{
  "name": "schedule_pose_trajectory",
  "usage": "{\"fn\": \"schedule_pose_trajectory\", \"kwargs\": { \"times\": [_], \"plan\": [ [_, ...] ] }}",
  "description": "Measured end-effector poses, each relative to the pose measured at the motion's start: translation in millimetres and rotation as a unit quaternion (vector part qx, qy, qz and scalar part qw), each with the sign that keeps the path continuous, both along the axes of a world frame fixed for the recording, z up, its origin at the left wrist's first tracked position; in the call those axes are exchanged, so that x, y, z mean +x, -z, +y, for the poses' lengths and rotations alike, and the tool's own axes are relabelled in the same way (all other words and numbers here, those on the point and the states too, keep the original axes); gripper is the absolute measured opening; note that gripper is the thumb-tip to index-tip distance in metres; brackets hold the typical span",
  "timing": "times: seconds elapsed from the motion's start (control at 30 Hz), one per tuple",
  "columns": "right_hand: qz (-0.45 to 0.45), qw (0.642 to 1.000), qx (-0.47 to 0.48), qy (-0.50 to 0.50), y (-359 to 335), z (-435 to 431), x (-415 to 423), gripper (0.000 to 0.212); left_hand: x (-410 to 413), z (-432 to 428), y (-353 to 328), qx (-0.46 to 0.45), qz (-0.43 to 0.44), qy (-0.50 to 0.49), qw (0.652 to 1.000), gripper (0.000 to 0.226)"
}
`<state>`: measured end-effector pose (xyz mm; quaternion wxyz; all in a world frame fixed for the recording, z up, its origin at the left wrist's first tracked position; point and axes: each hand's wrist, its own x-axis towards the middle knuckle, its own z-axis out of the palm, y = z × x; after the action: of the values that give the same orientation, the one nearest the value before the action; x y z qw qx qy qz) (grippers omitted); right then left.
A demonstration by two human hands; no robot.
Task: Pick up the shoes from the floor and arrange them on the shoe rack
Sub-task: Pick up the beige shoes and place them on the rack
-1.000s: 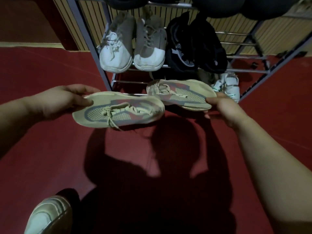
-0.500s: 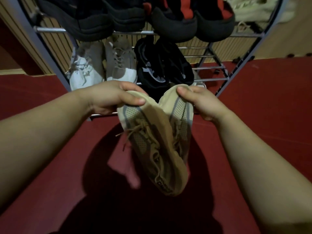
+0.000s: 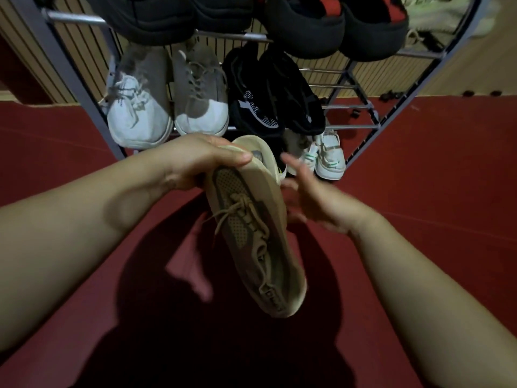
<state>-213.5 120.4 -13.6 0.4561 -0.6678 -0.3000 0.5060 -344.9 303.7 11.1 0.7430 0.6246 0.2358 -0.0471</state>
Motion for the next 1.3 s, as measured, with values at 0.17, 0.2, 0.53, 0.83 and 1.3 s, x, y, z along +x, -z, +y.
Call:
{"fn": "schedule_pose_trajectory", "kwargs": {
  "times": [0.17,0.2,0.53,0.83,1.3],
  "plan": [
    [-0.032,0.998,-0.003,-0.062,29,-21,-19,0.111,0,3,1,-0.032,0.046,-0.048,0.997,0.023],
    [-0.006,0.999,0.022,-0.042,30,-21,-22,0.107,0,2,-1,-0.043,0.034,-0.052,0.997,0.026],
    [0.284,0.949,0.082,0.108,43,-24,-30,0.056,-54,-46,70,-0.081,-0.038,0.006,0.996,0.078],
    [0.373,0.918,0.027,0.135,78,-41,-34,0.109,-54,-72,102,-0.051,-0.032,0.014,0.998,0.116],
    [0.118,0.973,-0.197,0.018,43,-19,-54,0.06,-85,-73,134,-0.06,-0.045,-0.026,0.997,0.12]
  ]
}}
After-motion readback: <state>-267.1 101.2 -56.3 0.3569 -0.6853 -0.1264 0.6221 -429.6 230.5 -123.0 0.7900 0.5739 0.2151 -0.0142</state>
